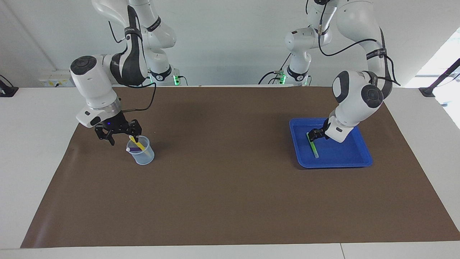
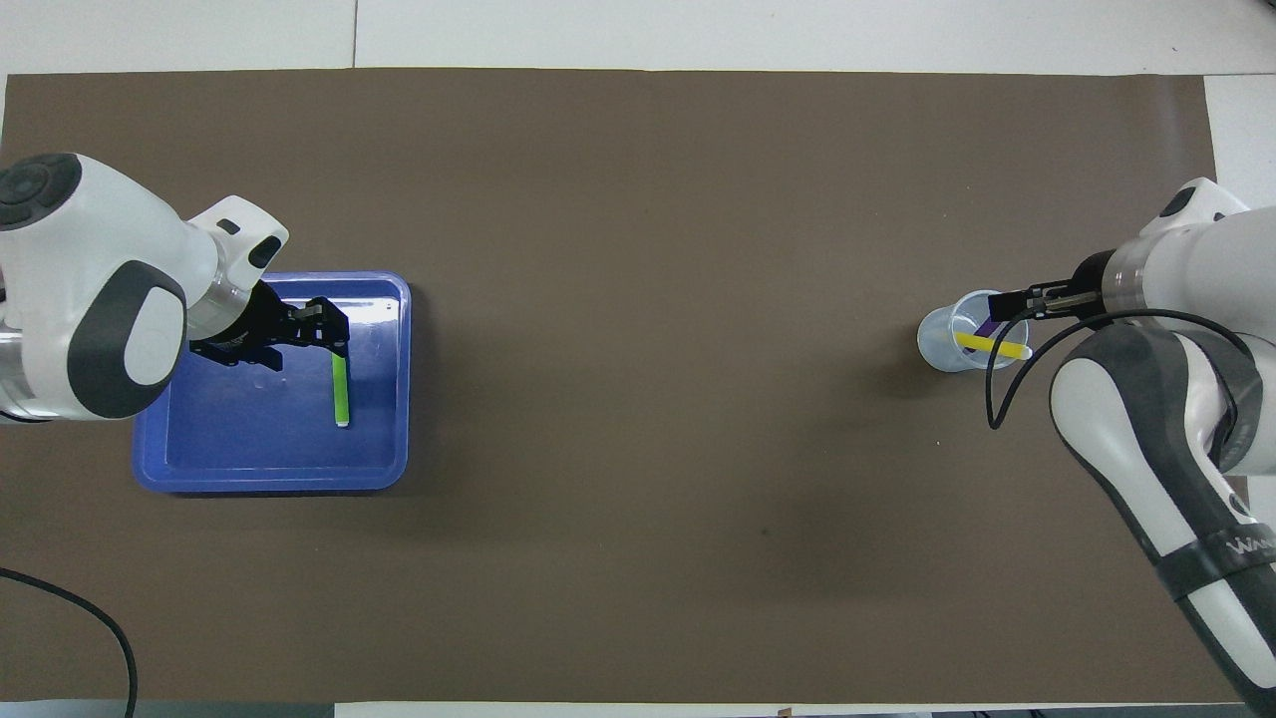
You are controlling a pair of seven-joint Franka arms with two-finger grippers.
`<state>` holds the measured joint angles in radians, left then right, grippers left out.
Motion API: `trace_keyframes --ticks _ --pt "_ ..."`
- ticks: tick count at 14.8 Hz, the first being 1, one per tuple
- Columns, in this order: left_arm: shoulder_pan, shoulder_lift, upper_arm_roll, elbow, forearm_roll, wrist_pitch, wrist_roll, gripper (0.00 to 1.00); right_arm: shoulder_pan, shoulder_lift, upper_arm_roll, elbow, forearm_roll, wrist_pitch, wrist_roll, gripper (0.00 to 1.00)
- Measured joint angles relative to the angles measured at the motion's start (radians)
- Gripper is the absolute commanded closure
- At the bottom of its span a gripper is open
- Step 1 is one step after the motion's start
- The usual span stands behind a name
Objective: Right arm passes pens to left for tray arrangement
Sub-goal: 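Grasp the purple pen from the cup with the right gripper and lift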
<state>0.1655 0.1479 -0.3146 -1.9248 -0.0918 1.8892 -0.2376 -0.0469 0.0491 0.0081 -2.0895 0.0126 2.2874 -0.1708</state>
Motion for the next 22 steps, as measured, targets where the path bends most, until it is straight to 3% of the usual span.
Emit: trace_keyframes --ticks 6,8,12,22 --pt "0.004 -0.191 0.004 0.027 -0.188 -0.126 -0.181 0.08 0.000 0.034 0.000 -0.020 0.000 0.072 -0.001 0.28" --pt "0.004 -0.239 0.004 0.027 -0.240 -0.138 -0.259 0.07 0.000 0.034 -0.001 -0.032 0.001 0.096 -0.001 0.39" --pt "0.010 -0.281 0.005 0.023 -0.336 -0.138 -0.383 0.07 0.000 0.034 -0.001 -0.037 0.018 0.103 -0.001 1.00" --pt "0.095 -0.391 0.012 -0.053 -0.598 -0.137 -0.531 0.09 0.001 -0.007 -0.001 -0.027 0.024 0.105 -0.002 1.00"
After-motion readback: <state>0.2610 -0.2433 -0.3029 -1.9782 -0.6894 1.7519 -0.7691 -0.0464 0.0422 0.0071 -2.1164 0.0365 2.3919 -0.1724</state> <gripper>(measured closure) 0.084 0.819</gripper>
